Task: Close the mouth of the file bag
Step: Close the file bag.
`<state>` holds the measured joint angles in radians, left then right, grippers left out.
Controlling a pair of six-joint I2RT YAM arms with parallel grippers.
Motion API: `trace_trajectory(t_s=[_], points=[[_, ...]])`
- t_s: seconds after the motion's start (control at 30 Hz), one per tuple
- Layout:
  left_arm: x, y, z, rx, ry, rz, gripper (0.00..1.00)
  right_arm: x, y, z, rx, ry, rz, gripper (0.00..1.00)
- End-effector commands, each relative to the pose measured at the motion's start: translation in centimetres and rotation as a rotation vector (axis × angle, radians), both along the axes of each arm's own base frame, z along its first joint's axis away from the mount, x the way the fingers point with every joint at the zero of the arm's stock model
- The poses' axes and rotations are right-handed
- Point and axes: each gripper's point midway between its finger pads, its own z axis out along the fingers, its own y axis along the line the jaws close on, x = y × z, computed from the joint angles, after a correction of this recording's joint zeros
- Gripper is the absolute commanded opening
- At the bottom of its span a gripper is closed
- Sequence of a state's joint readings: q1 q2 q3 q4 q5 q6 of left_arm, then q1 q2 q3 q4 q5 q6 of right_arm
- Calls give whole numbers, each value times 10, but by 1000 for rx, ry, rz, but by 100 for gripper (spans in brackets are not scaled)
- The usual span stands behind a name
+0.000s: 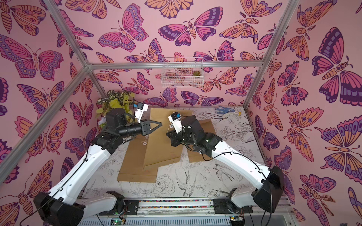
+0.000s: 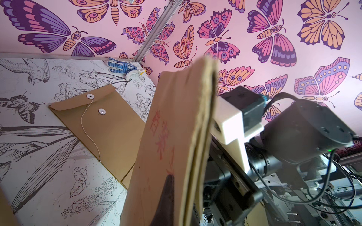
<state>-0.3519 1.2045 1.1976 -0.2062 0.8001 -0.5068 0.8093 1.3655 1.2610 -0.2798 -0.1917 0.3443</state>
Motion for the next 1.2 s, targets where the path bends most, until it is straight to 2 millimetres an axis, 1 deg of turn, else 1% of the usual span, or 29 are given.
trace_trajectory(t_s=[0.0,0.13,0.37,0.67,0.77,0.9,0.97,1.07,1.17], points=[[-3,1,18,-31,-68,-5,0,-2,-10,2,21,26,-4,0],[-3,1,18,-31,-69,-3,0,7,-21,2,46,39,-30,0],[-2,2,18,-31,-67,-3,0,15,-42,10,69,37,-68,0],[-1,0,16,-30,-59,-9,0,31,-70,18,59,19,-143,0],[-2,0,15,-29,-59,-12,0,38,-80,19,26,14,-173,0],[-6,-1,16,-33,-67,-36,0,52,-101,18,-20,29,-236,0],[-9,-2,17,-36,-70,-55,0,59,-112,15,-73,36,-269,0],[-13,-6,16,-39,-68,-85,0,65,-119,18,-108,28,-291,0],[-16,-10,16,-40,-69,-111,0,69,-118,24,-106,17,-293,0]])
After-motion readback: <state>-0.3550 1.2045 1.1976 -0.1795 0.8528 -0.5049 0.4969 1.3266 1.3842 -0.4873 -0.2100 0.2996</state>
